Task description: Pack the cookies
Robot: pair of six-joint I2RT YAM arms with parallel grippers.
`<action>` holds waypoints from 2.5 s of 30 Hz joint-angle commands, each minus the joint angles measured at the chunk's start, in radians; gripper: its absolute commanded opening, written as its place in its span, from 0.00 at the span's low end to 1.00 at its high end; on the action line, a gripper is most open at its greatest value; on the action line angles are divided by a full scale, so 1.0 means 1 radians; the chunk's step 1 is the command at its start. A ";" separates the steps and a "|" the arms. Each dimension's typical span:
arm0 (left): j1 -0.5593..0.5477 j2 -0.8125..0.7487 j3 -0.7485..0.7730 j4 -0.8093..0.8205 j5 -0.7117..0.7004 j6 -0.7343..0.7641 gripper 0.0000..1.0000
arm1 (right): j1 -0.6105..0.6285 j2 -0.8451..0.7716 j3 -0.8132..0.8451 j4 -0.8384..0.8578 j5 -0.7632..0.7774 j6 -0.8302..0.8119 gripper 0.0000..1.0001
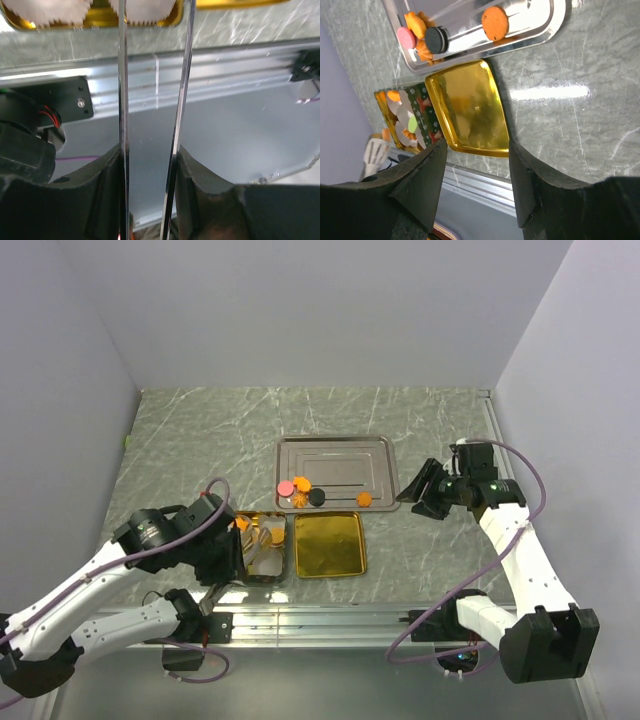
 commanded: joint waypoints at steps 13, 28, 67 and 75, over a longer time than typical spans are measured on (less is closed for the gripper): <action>-0.022 0.013 -0.102 0.027 0.077 -0.028 0.32 | -0.006 -0.087 -0.098 0.035 -0.018 -0.009 0.59; -0.040 0.042 -0.100 0.055 0.074 -0.031 0.46 | -0.005 -0.156 -0.177 0.044 -0.015 0.002 0.59; 0.357 0.547 0.519 0.148 -0.201 0.282 0.54 | -0.006 -0.078 -0.095 0.061 -0.018 0.004 0.59; 0.644 0.689 0.401 0.475 -0.147 0.380 0.51 | -0.008 -0.045 -0.053 0.041 -0.036 -0.018 0.59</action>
